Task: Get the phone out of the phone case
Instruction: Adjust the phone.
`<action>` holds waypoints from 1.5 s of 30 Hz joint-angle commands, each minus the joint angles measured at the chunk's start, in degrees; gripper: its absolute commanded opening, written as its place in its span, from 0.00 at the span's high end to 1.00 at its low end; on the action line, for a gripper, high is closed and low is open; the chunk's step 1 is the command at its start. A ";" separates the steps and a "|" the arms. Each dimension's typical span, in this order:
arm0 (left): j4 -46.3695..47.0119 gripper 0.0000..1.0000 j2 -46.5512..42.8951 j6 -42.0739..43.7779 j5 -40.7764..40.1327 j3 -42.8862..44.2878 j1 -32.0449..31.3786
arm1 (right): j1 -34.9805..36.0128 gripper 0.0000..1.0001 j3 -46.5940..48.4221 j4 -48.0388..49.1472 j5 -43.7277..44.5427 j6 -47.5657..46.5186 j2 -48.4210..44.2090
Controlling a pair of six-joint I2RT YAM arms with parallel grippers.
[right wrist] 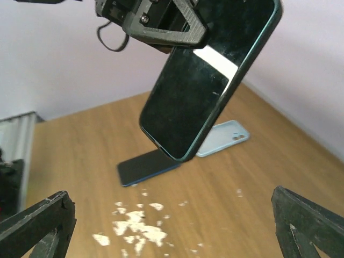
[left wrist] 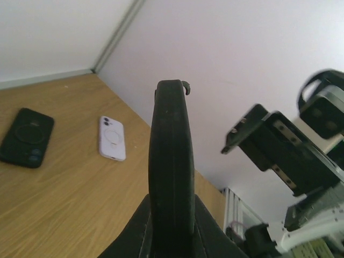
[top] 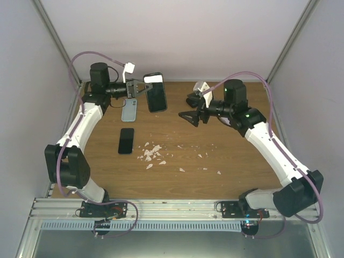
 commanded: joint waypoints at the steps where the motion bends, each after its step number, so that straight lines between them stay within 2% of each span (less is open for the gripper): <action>1: -3.72 1.00 -0.77 10.02 5.57 4.30 -4.08 | -3.03 0.00 -3.02 3.41 -15.44 8.39 -0.84; 5: -7.29 1.00 -1.34 14.35 7.37 4.44 -7.18 | -3.81 0.04 -4.63 5.62 -18.65 11.40 -0.43; 10: -12.21 1.00 -2.54 20.76 5.65 4.54 -11.97 | -3.83 0.20 -5.92 8.02 -20.20 14.94 -0.05; 18: -16.41 1.00 -2.59 25.88 3.48 5.74 -15.74 | -3.75 0.36 -7.64 11.34 -22.99 17.87 0.41; 21: -16.63 1.00 -2.37 26.05 3.19 6.10 -16.63 | -3.73 0.40 -7.90 11.72 -22.97 18.02 0.43; 26: -17.32 1.00 -1.88 27.06 3.25 6.58 -17.70 | -3.58 0.41 -8.03 11.94 -21.94 18.21 0.76; 30: -18.09 1.00 -1.66 27.76 3.28 6.83 -18.59 | -3.65 0.48 -8.17 12.50 -22.13 18.77 0.98; 45: -19.07 1.00 -1.34 28.93 2.25 6.76 -19.46 | -3.54 0.92 -8.87 14.38 -23.64 20.56 1.67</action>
